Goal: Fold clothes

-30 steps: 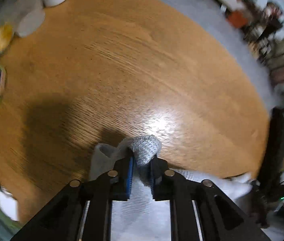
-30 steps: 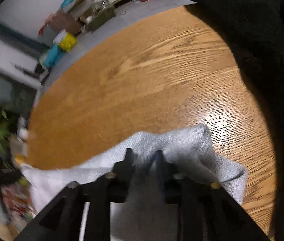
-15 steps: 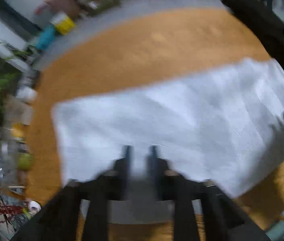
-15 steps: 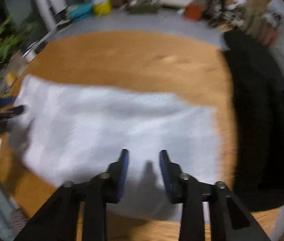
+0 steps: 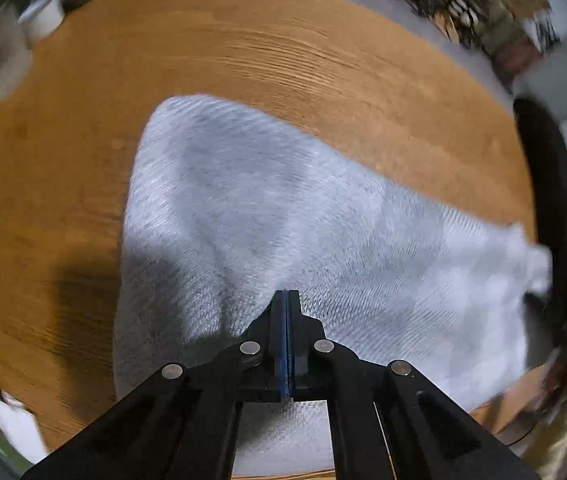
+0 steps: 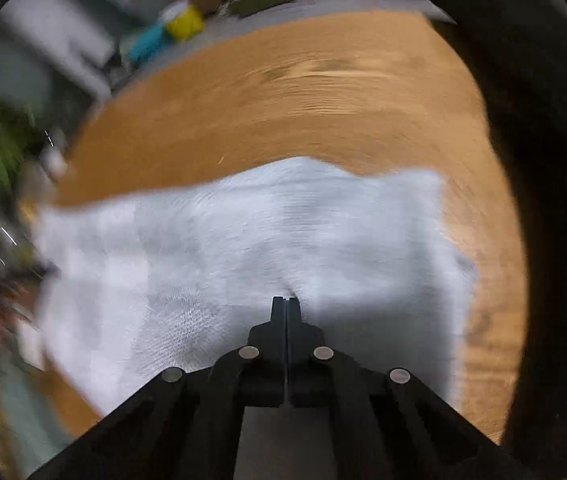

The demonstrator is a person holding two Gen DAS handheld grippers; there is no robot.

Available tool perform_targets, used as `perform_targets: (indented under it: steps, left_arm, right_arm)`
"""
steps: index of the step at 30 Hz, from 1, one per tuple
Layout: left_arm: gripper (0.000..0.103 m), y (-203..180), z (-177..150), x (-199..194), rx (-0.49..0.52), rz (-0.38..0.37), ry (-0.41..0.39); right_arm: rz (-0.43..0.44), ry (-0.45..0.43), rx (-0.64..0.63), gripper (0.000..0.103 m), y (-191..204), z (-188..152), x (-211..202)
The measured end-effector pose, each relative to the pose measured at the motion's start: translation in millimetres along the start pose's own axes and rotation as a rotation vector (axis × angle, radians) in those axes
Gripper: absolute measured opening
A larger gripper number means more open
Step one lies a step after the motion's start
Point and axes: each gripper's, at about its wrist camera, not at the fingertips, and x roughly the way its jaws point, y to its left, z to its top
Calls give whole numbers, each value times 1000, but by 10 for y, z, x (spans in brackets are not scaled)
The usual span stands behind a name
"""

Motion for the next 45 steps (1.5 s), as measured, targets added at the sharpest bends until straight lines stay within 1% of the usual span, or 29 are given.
perform_targets:
  steps: [1,2,3,4,5,6,7,8,9,10,12,13,15,18,19,21,22,23,24,25,26,30,32,35,38,39,41,43,45]
  left_arm:
    - [3,-10,-23,-45,-23,12,-5]
    - [3,-104,-82,-113,0,53,-12]
    - [3,-278,-207,-170,60,94,-15]
    - [3,-452,-331,-225,119,133,-19]
    - [3,-540,-427,-227,172,145,-13]
    - [3,-626,-522,-227,224,158,-8]
    - [3,-576,-550,-188,227,223,-5]
    - [3,-473,-583,-132,211,252,-14]
    - [3,-369,-616,-75,195,281,-23]
    - [3,-266,-650,-19,179,310,-32]
    - [3,-60,-716,94,147,367,-50]
    - [3,-28,-758,93,161,365,-57]
    - [3,58,-796,32,125,342,-45]
    - [3,39,-832,-116,125,214,-70]
    - [3,31,-811,-99,130,193,-75]
    - [3,17,-768,-63,139,153,-85]
    - [3,81,-722,73,116,163,-71]
    - [3,145,-676,209,92,174,-56]
    - [3,208,-630,343,68,184,-43]
    - [3,257,-611,334,46,163,-76]
    - [3,299,-585,363,33,154,-66]
    - [3,351,-506,489,72,173,-51]
    - [3,382,-452,556,68,184,-45]
    - [3,425,-397,633,78,201,-43]
    - [3,554,-370,690,24,169,-63]
    - [3,610,-351,698,1,155,-52]
    - [3,748,-307,702,-68,126,-13]
    - [3,941,-276,627,-152,34,-24]
    - [3,1067,-223,541,-184,-18,-58]
  right_arm:
    - [-60,-12,25,0,-81,-32,-74]
    - [-136,-20,7,0,-66,-91,-128]
    - [-161,-19,-37,0,23,-197,-165]
    - [-186,-17,-82,5,112,-303,-202]
    - [-211,-16,-127,15,200,-409,-239]
    - [-237,-14,-171,19,289,-515,-277]
    - [-262,-13,-216,23,378,-622,-314]
    - [-287,-12,-261,23,466,-728,-351]
    - [-319,-4,-283,21,465,-814,-359]
    - [-340,6,-260,21,318,-838,-335]
    - [-270,-22,-157,22,76,-852,-385]
    - [-241,-37,-116,22,12,-874,-422]
    - [-246,-46,-86,22,16,-925,-505]
    - [-301,-78,-130,23,216,-1059,-745]
    - [-324,-84,-157,25,264,-1082,-771]
    - [-387,-43,-178,28,241,-1094,-649]
    - [-421,-11,-182,32,205,-1093,-551]
    - [-427,6,-175,30,155,-1095,-474]
    - [-397,1,-151,31,99,-1090,-466]
    - [-376,1,-127,31,69,-1081,-499]
    - [-361,11,-115,31,43,-1087,-510]
    - [-329,35,-114,31,-7,-1118,-525]
    - [-318,36,-79,33,-36,-1111,-526]
    - [-360,23,-74,43,3,-1147,-531]
    - [-407,10,-77,45,50,-1192,-539]
    - [-397,11,-59,45,33,-1197,-548]
    - [-349,22,2,45,-49,-1188,-584]
    - [-282,27,79,45,-161,-1191,-661]
    - [-259,25,105,47,-208,-1229,-727]
